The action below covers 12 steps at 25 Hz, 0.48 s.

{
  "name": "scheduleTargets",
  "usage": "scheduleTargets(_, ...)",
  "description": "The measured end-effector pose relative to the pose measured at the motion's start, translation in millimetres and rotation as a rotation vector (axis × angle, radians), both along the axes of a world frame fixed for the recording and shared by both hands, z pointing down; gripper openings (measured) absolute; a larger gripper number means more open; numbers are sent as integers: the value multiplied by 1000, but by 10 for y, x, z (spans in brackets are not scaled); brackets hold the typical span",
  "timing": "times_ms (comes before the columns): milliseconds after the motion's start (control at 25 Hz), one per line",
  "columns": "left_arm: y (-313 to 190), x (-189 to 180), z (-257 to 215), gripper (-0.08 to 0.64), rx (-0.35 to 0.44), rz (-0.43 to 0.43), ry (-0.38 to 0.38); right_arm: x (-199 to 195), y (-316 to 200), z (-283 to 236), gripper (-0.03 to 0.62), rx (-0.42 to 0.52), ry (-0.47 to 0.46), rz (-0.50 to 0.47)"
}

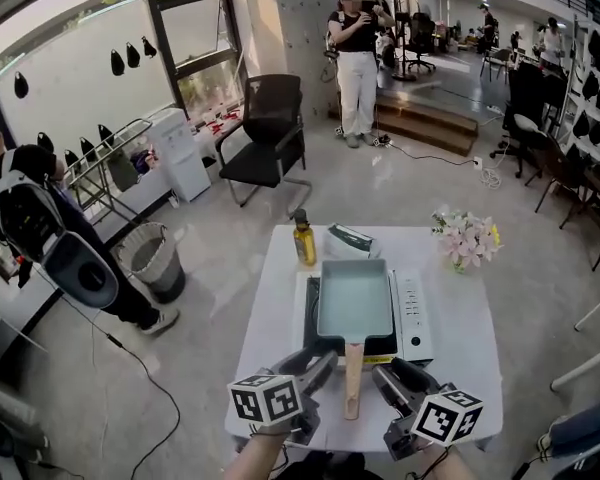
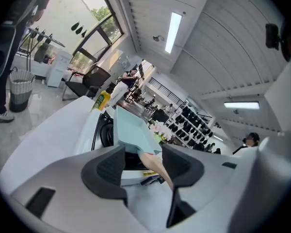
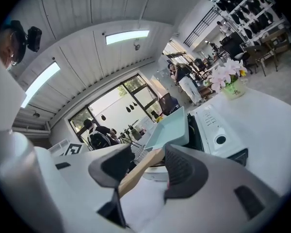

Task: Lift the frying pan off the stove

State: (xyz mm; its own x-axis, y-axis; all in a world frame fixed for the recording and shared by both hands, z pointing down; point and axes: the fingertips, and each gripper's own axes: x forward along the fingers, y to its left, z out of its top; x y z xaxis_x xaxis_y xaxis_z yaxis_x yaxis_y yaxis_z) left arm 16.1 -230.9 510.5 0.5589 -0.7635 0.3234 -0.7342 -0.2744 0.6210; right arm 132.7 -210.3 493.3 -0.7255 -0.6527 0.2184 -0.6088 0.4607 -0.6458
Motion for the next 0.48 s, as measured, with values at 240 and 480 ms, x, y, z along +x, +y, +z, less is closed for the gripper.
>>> scheduleTargets(240, 54, 54, 83, 221, -82, -27, 111, -62, 64, 68, 207, -38, -22, -52)
scheduleTargets(480, 47, 179, 198, 230, -181, 5, 265, -46, 143, 151, 207, -88, -53, -54)
